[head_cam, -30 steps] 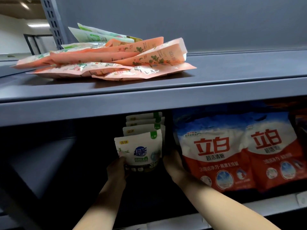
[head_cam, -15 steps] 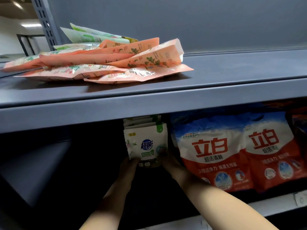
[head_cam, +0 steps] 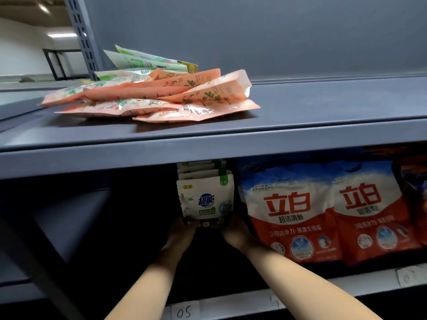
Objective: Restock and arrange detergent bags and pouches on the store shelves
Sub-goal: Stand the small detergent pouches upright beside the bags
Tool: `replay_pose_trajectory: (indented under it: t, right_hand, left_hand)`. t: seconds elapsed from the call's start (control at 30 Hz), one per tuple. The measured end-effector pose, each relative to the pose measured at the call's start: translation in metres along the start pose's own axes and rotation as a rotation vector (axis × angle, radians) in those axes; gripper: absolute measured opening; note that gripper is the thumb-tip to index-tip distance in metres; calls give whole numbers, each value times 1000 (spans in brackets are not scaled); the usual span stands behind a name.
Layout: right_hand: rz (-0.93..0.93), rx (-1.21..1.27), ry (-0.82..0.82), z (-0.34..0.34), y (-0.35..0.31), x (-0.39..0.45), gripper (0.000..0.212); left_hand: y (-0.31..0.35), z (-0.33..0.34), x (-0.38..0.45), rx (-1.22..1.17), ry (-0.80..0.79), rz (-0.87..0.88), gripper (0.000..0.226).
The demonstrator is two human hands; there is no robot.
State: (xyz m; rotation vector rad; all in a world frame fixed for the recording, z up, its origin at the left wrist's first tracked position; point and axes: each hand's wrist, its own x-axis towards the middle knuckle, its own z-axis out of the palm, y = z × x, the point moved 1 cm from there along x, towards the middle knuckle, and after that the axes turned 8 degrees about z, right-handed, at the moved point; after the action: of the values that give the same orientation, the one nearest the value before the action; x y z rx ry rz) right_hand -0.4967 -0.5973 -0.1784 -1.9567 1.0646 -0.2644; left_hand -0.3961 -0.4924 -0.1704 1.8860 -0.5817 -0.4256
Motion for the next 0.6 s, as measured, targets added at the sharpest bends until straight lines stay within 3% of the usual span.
replay_pose_trajectory:
  t: [0.23, 0.37, 0.47, 0.6]
  right_hand:
    - [-9, -115, -57, -30, -17, -37, 60]
    - [-56, -252, -100, -68, -35, -72, 53]
    - [-207, -480, 4, -98, -45, -106, 45]
    - [-367, -454, 121, -129, -58, -149, 33]
  left_hand:
    - [39, -13, -41, 222, -122, 134, 45]
    - [70, -25, -71, 642, -30, 81, 40]
    - [96, -34, -108, 654, 23, 118, 37]
    - [139, -49, -155, 728, 193, 269, 32]
